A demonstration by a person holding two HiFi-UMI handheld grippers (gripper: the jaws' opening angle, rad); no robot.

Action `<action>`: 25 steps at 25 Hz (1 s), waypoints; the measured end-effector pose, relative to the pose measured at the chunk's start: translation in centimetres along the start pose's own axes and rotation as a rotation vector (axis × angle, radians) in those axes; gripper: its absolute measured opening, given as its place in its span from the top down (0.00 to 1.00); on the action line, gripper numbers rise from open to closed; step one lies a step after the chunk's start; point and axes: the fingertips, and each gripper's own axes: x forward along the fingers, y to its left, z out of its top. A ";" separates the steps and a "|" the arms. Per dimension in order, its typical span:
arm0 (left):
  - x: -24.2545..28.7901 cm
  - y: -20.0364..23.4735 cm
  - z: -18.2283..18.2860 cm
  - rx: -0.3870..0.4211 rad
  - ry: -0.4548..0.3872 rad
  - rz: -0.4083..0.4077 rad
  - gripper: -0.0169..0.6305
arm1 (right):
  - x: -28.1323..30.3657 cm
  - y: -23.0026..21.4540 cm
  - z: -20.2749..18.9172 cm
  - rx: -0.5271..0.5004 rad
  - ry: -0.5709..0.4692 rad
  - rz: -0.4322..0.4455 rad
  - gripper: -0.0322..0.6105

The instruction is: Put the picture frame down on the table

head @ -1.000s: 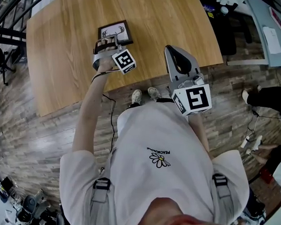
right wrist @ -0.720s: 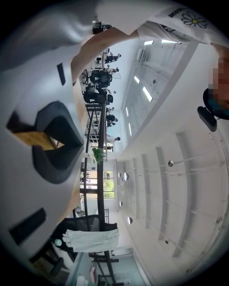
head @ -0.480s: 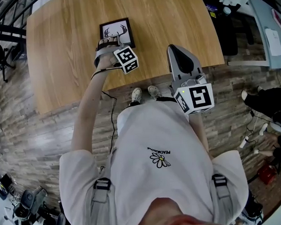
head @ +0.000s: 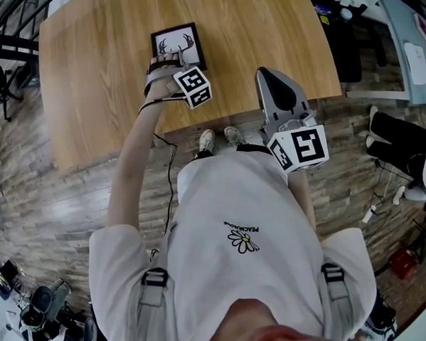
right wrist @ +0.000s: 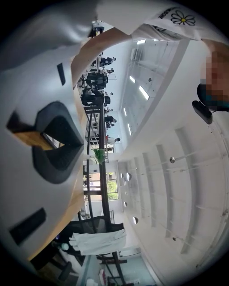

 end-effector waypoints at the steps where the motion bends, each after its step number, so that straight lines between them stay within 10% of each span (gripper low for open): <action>1: 0.0 -0.1 0.0 -0.001 -0.002 -0.014 0.56 | 0.1 0.2 0.0 0.001 0.000 0.007 0.94; 25: 0.3 -1.3 0.1 0.029 -0.074 -0.318 0.45 | 2.0 2.5 -0.5 0.061 0.014 0.129 0.94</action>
